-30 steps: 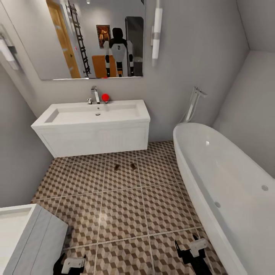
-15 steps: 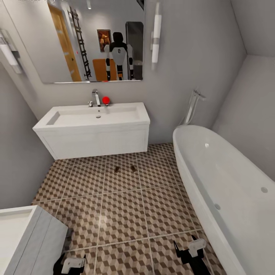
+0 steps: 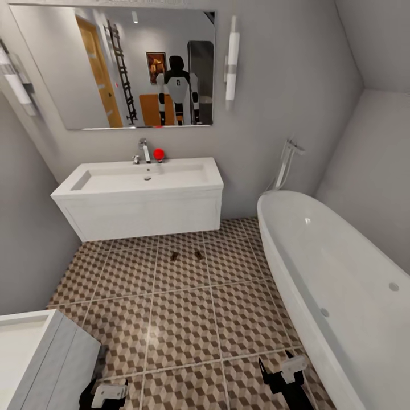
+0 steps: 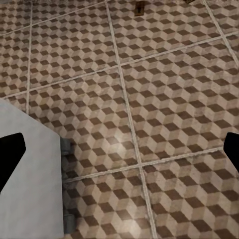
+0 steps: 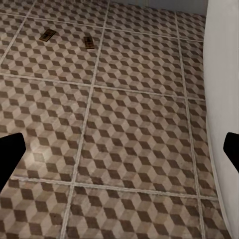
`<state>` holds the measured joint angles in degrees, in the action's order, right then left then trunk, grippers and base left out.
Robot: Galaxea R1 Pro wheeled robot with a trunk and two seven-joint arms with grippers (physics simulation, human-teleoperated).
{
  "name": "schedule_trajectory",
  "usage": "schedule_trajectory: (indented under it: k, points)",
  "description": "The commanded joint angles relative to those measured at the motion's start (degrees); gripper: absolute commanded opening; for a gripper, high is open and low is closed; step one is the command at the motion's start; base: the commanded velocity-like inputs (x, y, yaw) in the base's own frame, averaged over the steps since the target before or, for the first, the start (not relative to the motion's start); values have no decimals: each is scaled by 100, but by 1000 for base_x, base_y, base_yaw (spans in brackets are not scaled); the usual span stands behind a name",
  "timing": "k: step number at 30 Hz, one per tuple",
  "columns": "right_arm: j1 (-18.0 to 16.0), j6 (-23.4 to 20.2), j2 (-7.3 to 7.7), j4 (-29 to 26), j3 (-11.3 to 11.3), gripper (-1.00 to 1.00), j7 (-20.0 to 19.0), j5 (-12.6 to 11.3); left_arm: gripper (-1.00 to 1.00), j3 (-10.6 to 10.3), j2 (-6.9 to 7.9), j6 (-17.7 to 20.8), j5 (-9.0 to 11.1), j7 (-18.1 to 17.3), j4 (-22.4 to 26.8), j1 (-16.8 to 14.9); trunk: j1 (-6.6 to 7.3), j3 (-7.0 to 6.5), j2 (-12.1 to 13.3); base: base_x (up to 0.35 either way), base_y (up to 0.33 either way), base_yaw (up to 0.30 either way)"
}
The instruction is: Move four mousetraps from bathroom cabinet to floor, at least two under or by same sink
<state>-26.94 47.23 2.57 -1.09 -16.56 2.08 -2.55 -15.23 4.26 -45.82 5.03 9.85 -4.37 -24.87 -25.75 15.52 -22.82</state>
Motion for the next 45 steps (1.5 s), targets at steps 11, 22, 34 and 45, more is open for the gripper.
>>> schedule_trajectory:
  k: [11,22,34,45]
  points:
    - [-4,14,-1,3,-49,100,23,-24,100,-50,-4,-32,50,-1,-21,-9,-3,-92,-10,0,0,0]
    - [-4,14,-2,3,-49,100,22,-23,100,-50,-3,-31,50,-1,-21,-9,-3,-195,-10,0,0,0]
    - [-4,14,-3,3,-49,100,27,-20,100,-50,-4,-24,50,-1,-21,-7,-3,-306,-10,0,0,0]
    - [-4,14,-3,3,-49,100,28,-18,100,-50,-4,-23,50,-1,-21,-4,-3,-408,-10,0,0,0]
